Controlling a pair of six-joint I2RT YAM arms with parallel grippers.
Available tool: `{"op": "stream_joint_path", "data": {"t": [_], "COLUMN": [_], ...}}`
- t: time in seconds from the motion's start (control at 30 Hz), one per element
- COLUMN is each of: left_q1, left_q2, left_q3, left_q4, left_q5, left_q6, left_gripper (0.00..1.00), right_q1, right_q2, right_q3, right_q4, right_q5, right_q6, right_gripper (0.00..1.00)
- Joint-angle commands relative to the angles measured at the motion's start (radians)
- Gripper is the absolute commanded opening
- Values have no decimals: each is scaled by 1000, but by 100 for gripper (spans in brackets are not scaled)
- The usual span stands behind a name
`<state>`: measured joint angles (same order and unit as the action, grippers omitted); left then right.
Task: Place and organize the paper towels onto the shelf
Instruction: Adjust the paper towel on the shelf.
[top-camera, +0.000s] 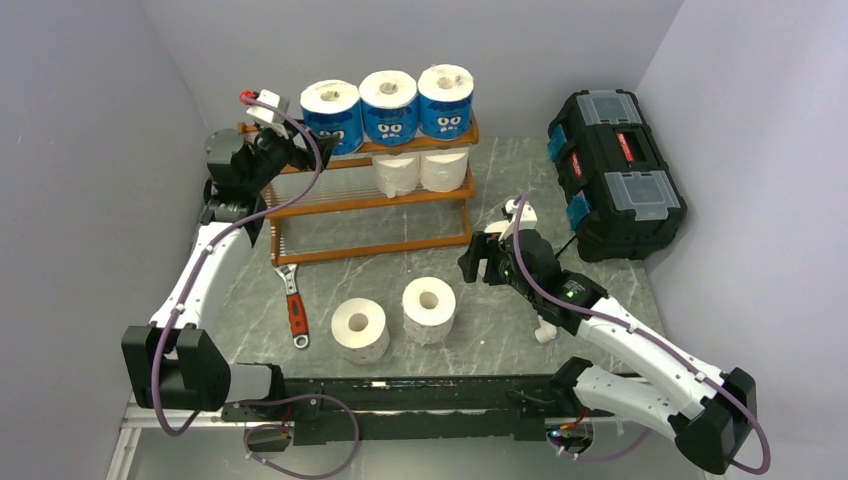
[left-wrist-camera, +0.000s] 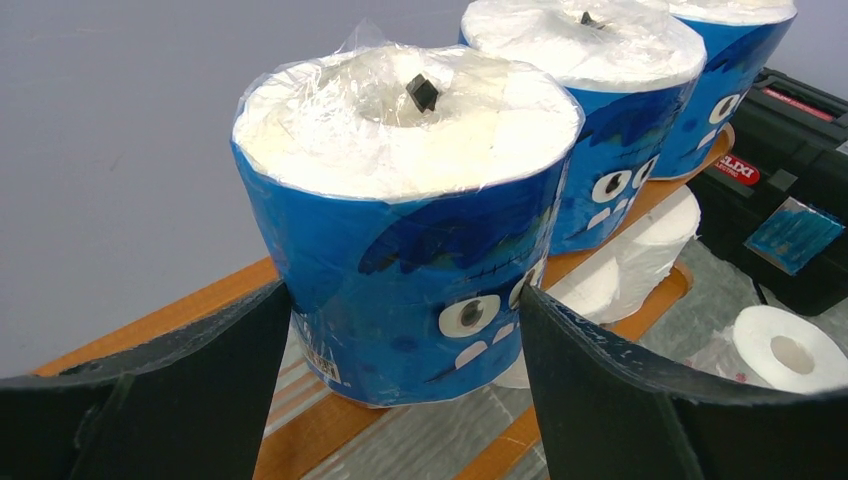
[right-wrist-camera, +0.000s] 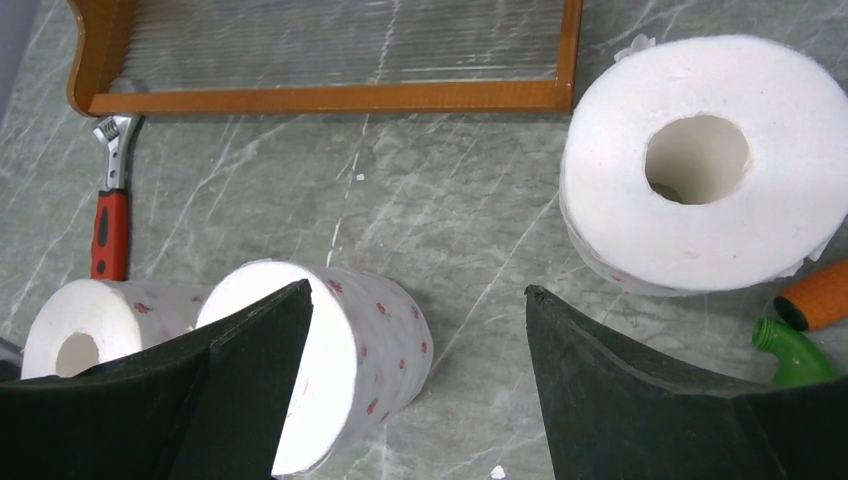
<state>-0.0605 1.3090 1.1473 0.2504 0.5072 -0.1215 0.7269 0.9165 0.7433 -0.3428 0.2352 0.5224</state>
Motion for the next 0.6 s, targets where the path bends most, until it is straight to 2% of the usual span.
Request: {"op": "stream_joint_path", "data": {"t": [0.0, 0.2, 0.57], "left_q1": [-7, -7, -7], "left_q2": [-38, -58, -89], "left_q3": [-34, -76, -145], "left_q4": [131, 176, 290], "left_q5": [-3, -32, -137], "left_q6": [-1, 5, 13], "left_gripper": [83, 80, 81], "right_q1": [-3, -3, -5], "right_q2": [3, 10, 13], "right_q3": [9, 8, 8], "right_q4": [33, 36, 34], "right_q5": [19, 17, 22], "right_q6": [-16, -16, -16], "right_gripper": [81, 81, 81]}}
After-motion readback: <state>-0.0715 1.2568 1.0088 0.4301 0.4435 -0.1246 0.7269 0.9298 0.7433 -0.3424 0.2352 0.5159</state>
